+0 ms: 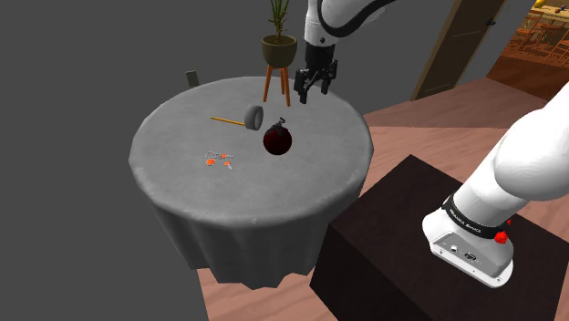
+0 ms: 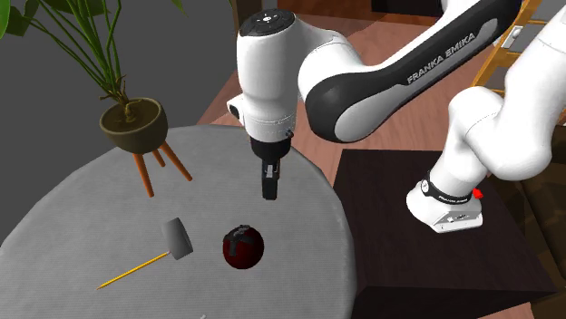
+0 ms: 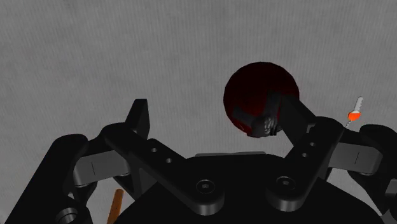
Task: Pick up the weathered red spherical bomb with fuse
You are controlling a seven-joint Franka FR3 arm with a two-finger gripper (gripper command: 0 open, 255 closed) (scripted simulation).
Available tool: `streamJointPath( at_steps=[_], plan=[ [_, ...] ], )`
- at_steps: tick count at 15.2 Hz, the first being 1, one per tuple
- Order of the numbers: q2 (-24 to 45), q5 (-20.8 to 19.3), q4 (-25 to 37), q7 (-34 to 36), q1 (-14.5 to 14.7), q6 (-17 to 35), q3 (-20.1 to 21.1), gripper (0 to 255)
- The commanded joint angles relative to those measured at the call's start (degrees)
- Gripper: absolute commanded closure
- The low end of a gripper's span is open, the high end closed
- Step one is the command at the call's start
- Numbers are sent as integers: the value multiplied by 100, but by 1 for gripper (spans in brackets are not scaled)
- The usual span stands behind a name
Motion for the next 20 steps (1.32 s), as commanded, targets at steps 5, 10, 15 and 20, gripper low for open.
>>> streamJointPath(
  at_steps=[5,10,15,20],
  plan=[
    [1170,35,722,90,142,581,147,0],
    [2008,3,1346,149,259,883,219,0],
    [2221,-44,1221,170,274,1218,203,0],
    [2300,-62,1193,180,280,1324,196,255]
  ],
)
